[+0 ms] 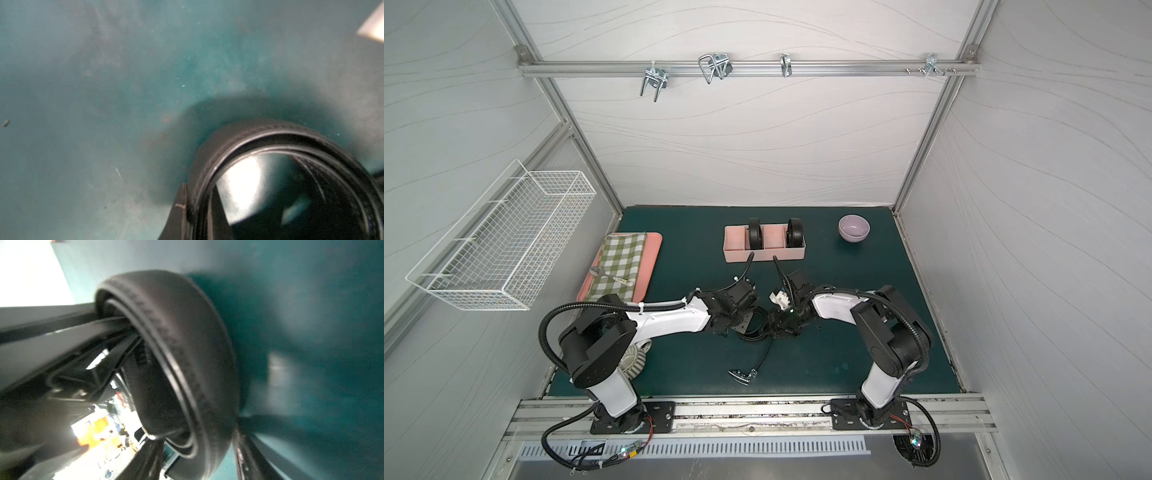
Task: Place the belts into the storage roll
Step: Pick up the belt from the center of the board.
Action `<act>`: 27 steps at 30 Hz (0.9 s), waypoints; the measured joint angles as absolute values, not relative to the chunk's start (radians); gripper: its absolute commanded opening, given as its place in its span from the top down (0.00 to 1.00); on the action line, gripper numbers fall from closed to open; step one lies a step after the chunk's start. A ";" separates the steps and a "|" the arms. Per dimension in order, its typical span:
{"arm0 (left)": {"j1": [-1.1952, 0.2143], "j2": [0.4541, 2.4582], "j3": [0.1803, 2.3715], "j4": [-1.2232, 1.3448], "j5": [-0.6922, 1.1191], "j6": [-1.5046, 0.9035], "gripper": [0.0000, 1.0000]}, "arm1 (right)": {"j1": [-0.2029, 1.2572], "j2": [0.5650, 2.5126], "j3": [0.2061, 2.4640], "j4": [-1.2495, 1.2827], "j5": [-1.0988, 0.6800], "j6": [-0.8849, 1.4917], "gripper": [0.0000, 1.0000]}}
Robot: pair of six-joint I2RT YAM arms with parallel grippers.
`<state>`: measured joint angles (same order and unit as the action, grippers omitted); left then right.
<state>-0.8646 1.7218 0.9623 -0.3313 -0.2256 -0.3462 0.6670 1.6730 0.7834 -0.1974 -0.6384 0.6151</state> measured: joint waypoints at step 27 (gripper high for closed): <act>-0.865 1.745 1.003 -0.408 -0.262 -0.427 1.00 | 0.741 1.636 0.673 0.084 -0.620 0.982 0.38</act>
<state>-0.8650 1.7447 1.0027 -0.4084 -0.2619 -0.4274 0.7410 1.6356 0.6735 0.0837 -0.6205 0.9821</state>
